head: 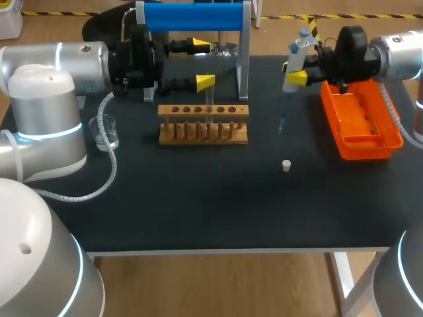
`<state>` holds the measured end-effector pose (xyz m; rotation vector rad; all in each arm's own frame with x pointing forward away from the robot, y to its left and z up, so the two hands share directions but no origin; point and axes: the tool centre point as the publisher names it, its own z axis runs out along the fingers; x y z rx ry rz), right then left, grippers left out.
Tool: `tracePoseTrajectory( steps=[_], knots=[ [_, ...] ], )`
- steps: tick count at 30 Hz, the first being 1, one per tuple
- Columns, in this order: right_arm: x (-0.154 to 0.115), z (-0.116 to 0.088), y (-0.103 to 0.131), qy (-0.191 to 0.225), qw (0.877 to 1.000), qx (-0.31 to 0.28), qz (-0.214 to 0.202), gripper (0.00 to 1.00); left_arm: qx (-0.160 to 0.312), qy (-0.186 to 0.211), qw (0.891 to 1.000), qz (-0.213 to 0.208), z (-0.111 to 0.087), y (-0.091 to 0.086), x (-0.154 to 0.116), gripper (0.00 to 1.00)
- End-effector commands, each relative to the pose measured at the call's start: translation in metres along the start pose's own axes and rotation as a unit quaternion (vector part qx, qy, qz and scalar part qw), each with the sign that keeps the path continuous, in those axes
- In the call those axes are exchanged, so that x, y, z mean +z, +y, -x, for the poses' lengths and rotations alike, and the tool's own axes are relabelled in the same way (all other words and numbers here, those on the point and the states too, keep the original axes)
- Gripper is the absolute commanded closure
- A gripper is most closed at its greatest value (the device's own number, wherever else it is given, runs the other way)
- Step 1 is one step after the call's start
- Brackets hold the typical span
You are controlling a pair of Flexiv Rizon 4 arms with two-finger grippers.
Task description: Invert the test tube, pick up the pipette, mount the tip to pipette, aspirate from beaker and dispense into the tube, eject the tip, return the pipette, and cap with the stopper.
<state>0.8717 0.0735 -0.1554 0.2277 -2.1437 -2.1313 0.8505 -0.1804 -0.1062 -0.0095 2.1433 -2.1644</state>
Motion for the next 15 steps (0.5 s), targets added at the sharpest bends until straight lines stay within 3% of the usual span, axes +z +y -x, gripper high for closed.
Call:
tracePoseTrajectory(
  steps=[1,6,15],
  knots=[
    [-0.001,0.000,0.001,0.000,1.000,0.000,-0.002,1.00,0.000,0.001,1.000,-0.001,0.001,0.001,0.000,0.00],
    [-0.011,-0.003,0.004,0.000,1.000,-0.002,-0.006,1.00,0.000,0.001,1.000,-0.001,0.001,0.001,0.000,0.00],
    [-0.076,-0.010,0.019,-0.004,1.000,-0.012,-0.024,1.00,0.000,0.001,1.000,-0.001,0.001,0.001,0.000,0.00]
  ],
)
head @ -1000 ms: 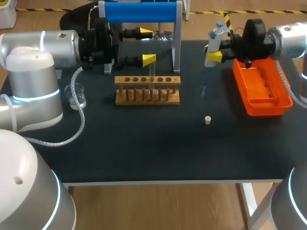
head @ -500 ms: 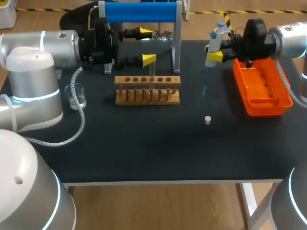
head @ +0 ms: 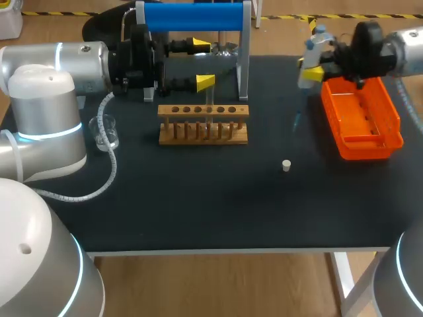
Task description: Invert the test tube, pick up the pipette, mount the tip to pipette, aspirate from beaker and dispense into the tube, eject the tip, return the pipette, and cap with the stopper.
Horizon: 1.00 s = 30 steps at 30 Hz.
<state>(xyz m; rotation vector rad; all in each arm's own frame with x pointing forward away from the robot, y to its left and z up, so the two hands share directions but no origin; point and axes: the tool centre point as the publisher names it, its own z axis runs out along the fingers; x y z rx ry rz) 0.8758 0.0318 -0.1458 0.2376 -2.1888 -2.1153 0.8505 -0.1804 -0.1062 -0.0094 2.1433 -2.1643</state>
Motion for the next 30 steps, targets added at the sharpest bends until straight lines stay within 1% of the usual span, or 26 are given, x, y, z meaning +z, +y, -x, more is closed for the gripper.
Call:
tracePoseTrajectory(
  steps=[1,8,15,23,30],
  knots=[
    [-0.043,-0.007,0.011,0.001,1.000,-0.008,-0.012,1.00,0.000,0.001,1.000,-0.001,0.001,0.001,0.000,0.00],
    [-0.106,-0.007,0.019,-0.014,1.000,-0.017,-0.014,1.00,0.000,0.001,1.000,-0.001,0.001,0.001,0.000,0.00],
    [-0.159,0.000,0.011,-0.029,0.999,-0.012,-0.010,1.00,0.000,0.001,1.000,-0.001,0.001,0.001,0.000,0.00],
    [-0.193,0.008,0.001,-0.034,0.999,-0.013,-0.002,1.00,0.000,0.001,1.000,-0.001,0.001,0.001,0.000,0.00],
    [-0.210,0.020,-0.006,-0.030,0.999,-0.009,0.013,1.00,0.000,0.001,1.000,-0.001,0.001,0.001,0.000,0.00]
  ],
)
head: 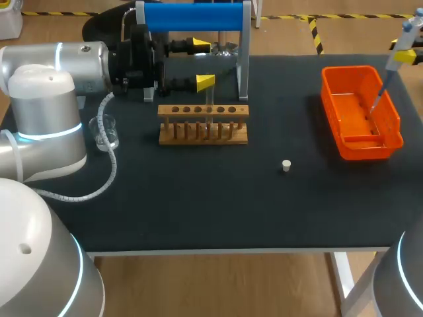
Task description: Invert the test tube, pick up the pipette, mount the tip to pipette, aspirate from beaker and dispense into the tube, eject the tip, return the pipette, and cap with the stopper.
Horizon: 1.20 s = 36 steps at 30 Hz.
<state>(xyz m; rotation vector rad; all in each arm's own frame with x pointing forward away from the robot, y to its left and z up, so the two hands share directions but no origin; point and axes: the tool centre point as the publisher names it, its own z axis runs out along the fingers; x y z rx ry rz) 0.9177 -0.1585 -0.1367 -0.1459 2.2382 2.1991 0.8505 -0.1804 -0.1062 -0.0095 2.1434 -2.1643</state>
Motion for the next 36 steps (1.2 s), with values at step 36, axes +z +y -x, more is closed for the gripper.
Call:
tracePoseTrajectory(
  steps=[36],
  knots=[
    [-0.011,0.026,-0.010,0.018,1.000,-0.001,-0.005,1.00,0.000,0.001,1.000,-0.001,0.001,0.001,0.000,0.00]
  ],
)
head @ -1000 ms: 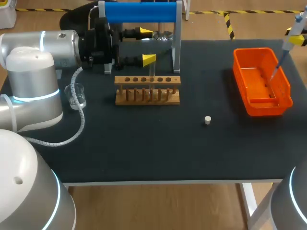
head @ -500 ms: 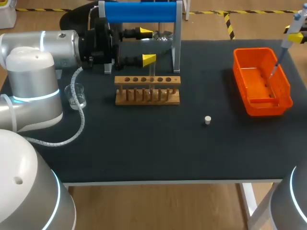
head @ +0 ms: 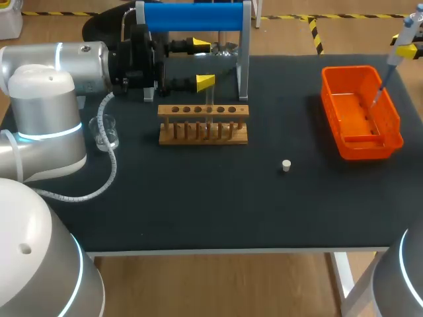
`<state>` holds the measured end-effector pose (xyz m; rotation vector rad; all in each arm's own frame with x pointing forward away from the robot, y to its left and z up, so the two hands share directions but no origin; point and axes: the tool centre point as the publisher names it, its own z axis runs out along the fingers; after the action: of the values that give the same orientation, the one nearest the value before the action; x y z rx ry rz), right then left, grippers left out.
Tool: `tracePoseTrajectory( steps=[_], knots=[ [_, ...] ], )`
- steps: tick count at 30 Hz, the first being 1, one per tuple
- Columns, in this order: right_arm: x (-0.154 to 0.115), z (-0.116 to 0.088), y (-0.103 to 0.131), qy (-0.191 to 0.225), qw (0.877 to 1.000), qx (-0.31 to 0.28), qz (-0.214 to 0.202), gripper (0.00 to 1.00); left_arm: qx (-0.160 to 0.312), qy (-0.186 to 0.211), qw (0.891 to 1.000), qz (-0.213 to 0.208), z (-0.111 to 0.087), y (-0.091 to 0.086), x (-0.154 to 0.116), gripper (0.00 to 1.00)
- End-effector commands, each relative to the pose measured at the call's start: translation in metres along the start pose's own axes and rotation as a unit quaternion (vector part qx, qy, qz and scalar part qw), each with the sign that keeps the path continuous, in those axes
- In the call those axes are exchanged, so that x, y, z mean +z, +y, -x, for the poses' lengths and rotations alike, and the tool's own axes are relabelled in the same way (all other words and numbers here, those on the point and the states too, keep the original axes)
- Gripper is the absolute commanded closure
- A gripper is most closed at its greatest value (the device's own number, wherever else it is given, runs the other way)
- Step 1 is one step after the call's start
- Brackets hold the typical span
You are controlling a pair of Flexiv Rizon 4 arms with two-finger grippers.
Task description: Invert the test tube, pick up the pipette, mount the tip to pipette, aspirate from beaker and dispense into the tube, eject the tip, return the pipette, and cap with the stopper.
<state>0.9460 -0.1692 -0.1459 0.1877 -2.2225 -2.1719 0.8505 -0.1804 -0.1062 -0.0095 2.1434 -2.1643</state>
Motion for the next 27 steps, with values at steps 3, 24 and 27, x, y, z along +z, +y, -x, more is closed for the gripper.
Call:
tracePoseTrajectory(
  steps=[3,24,27],
  knots=[
    [0.0009,-0.0004,0.0022,-0.006,1.000,-0.002,-0.002,1.00,0.000,0.001,1.000,-0.001,0.0009,0.0006,-0.0001,0.00],
    [0.0003,-0.0008,0.0030,-0.010,1.000,-0.004,0.000,1.00,0.000,0.001,1.000,-0.001,0.0009,0.0006,-0.0001,0.00],
    [0.0003,-0.0008,0.0030,-0.010,1.000,-0.004,0.000,1.00,0.001,-0.001,1.000,-0.006,0.0028,-0.0010,0.0042,0.00]
  ],
)
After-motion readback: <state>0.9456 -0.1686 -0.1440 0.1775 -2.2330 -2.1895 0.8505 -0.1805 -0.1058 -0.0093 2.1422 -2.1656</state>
